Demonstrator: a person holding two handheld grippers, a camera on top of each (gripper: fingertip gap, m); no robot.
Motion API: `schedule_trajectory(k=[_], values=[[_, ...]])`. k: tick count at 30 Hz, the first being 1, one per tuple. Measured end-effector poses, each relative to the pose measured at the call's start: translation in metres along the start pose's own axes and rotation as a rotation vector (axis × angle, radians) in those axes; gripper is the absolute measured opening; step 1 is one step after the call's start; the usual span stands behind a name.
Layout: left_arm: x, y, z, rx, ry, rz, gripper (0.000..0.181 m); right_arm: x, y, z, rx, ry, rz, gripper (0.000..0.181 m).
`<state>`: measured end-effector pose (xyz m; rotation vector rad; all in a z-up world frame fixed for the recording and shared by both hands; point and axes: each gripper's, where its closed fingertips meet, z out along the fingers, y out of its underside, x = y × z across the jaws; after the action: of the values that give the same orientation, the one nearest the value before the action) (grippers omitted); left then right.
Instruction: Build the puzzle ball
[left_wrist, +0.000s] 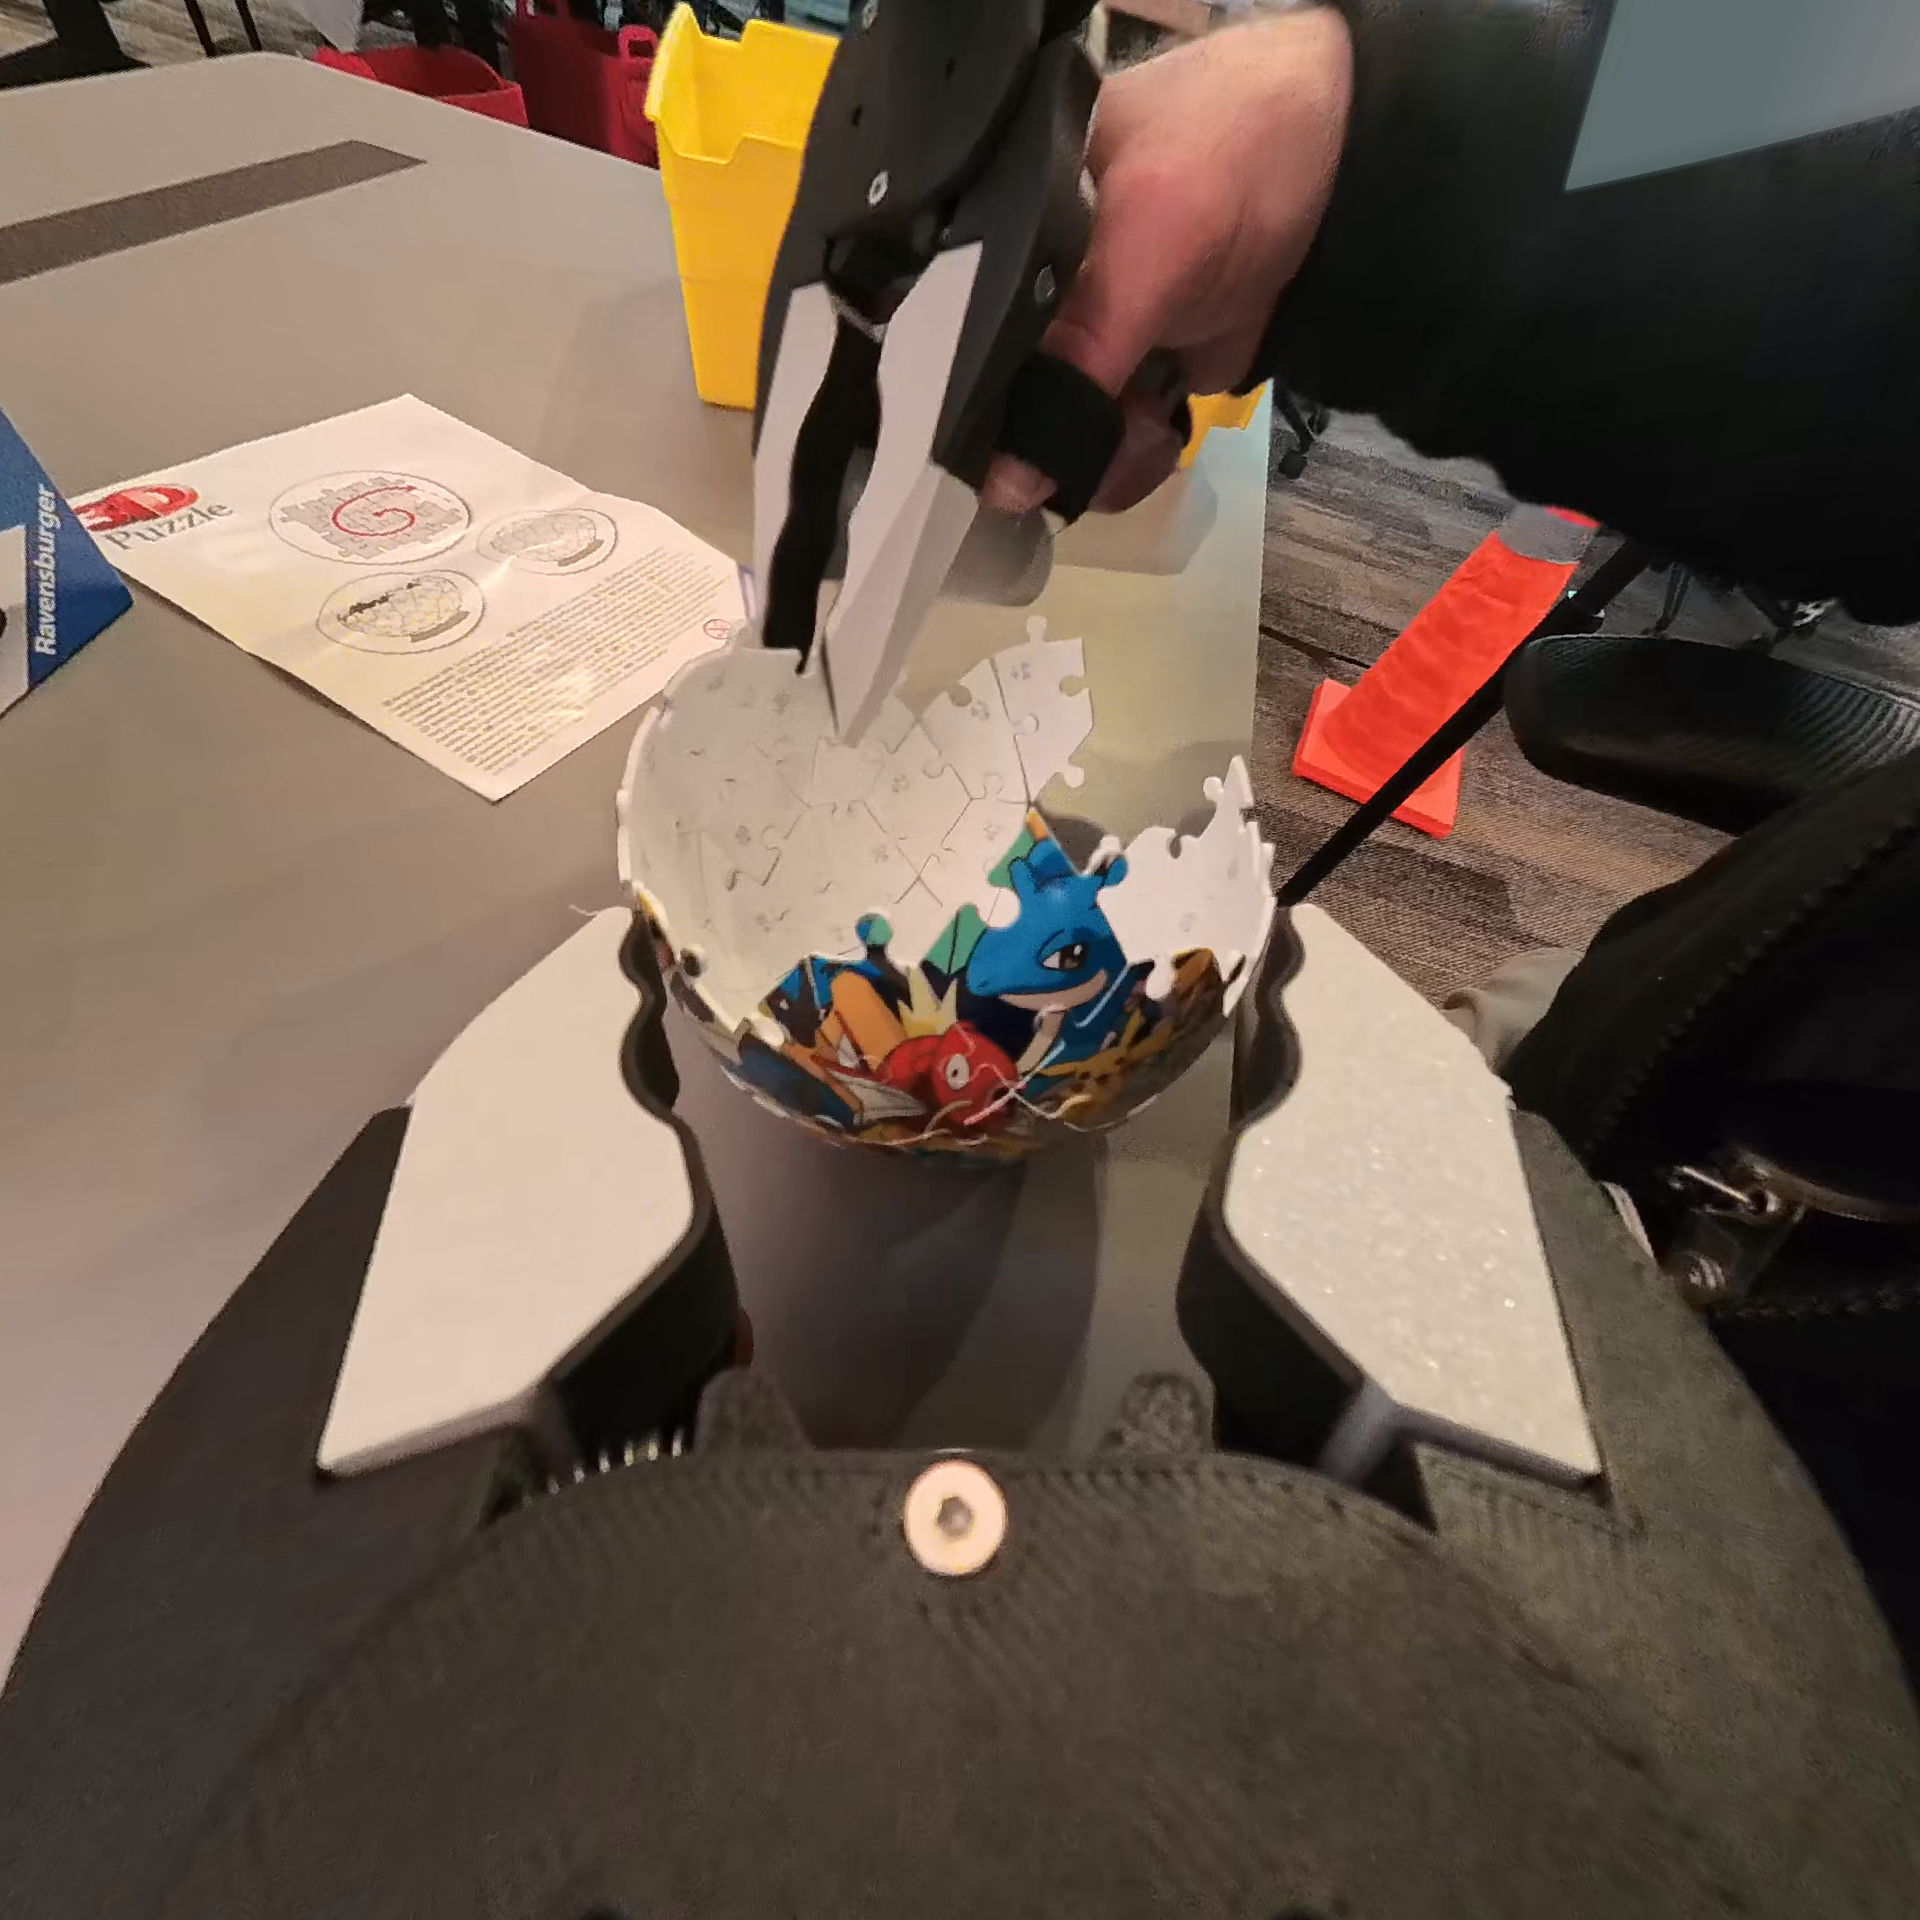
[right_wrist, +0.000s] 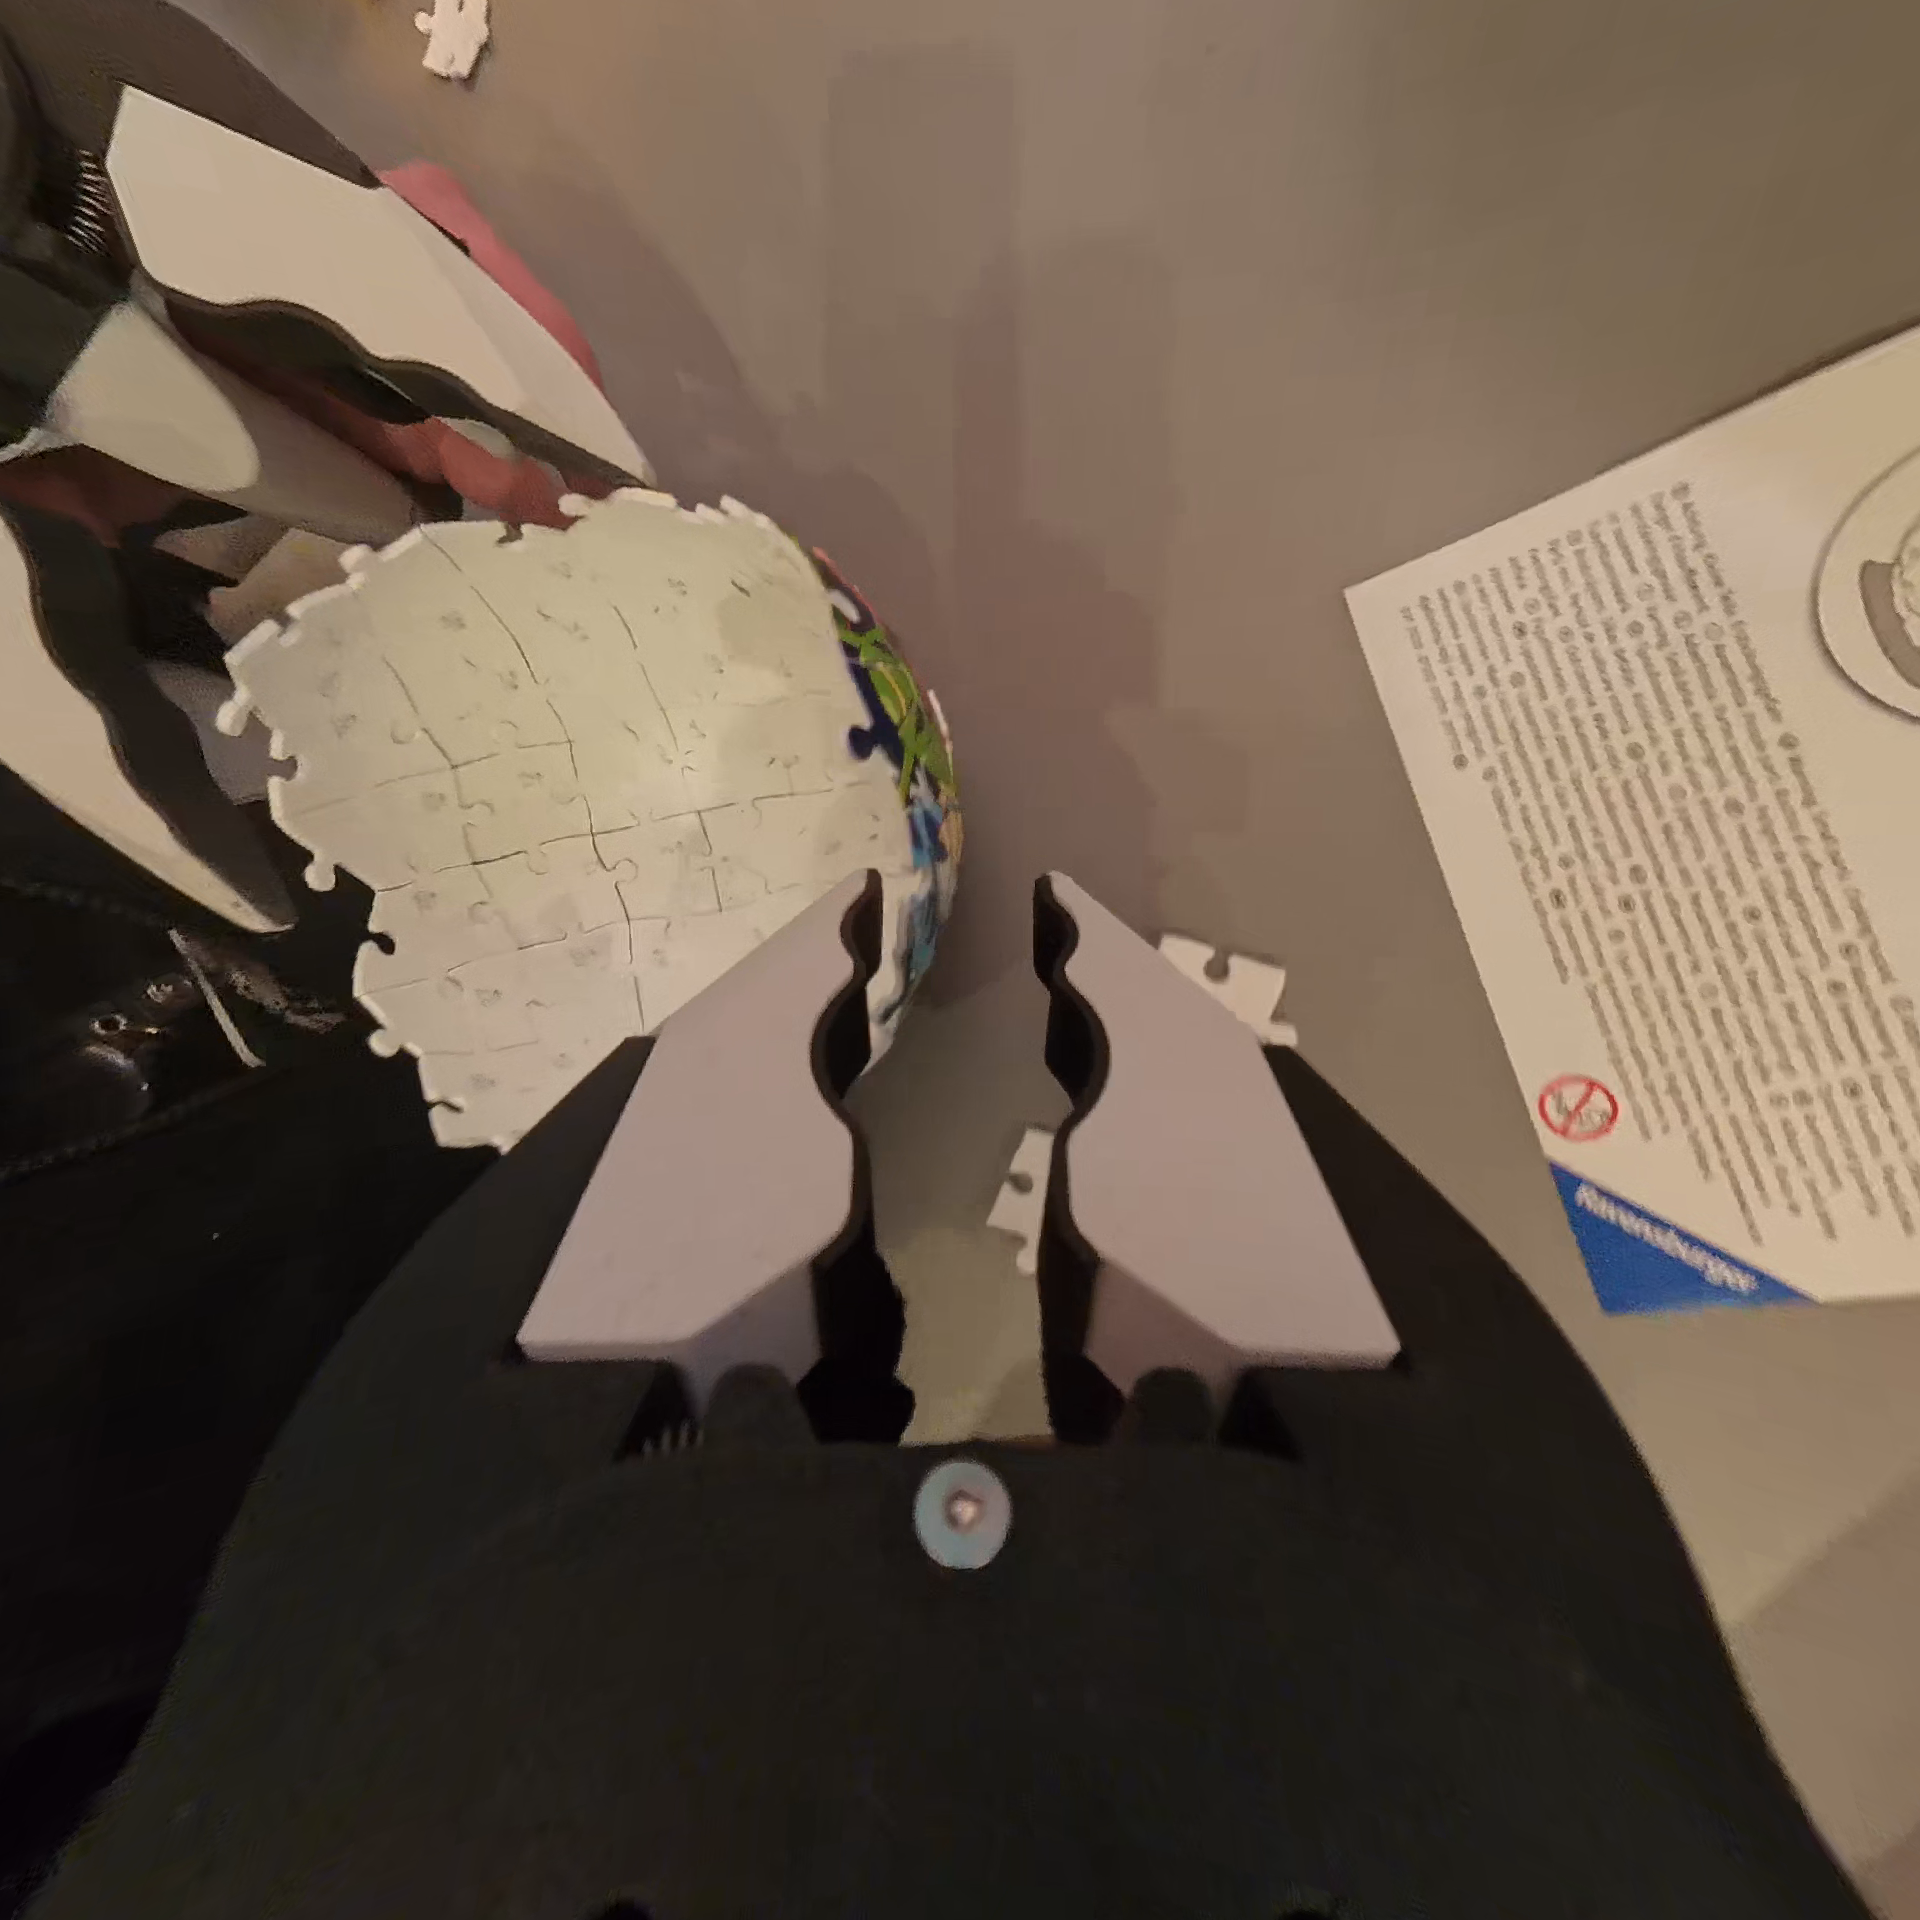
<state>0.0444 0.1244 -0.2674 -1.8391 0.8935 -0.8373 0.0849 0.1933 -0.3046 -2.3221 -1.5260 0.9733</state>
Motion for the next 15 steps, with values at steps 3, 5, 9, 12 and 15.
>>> schedule_trajectory(k=[3, 5, 9, 12, 15], values=[[0.0, 0.0, 0.002, 0.0, -0.022, 0.006, 0.106, -0.004, 0.006, -0.015, 0.034, 0.01, 0.049, 0.03], [-0.001, -0.001, 0.004, 0.001, -0.044, 0.007, 0.107, -0.005, 0.013, -0.023, 0.05, 0.03, 0.087, 0.033], [-0.004, 0.0, 0.006, -0.013, -0.115, 0.026, 0.106, -0.014, 0.029, -0.034, 0.09, 0.045, 0.182, 0.033], [-0.001, -0.001, 0.008, -0.002, -0.154, 0.01, 0.106, -0.025, 0.038, -0.03, 0.105, 0.042, 0.243, 0.034], [-0.002, 0.0, 0.008, 0.009, -0.203, 0.002, 0.104, -0.032, 0.039, -0.029, 0.152, 0.053, 0.293, 0.035]])
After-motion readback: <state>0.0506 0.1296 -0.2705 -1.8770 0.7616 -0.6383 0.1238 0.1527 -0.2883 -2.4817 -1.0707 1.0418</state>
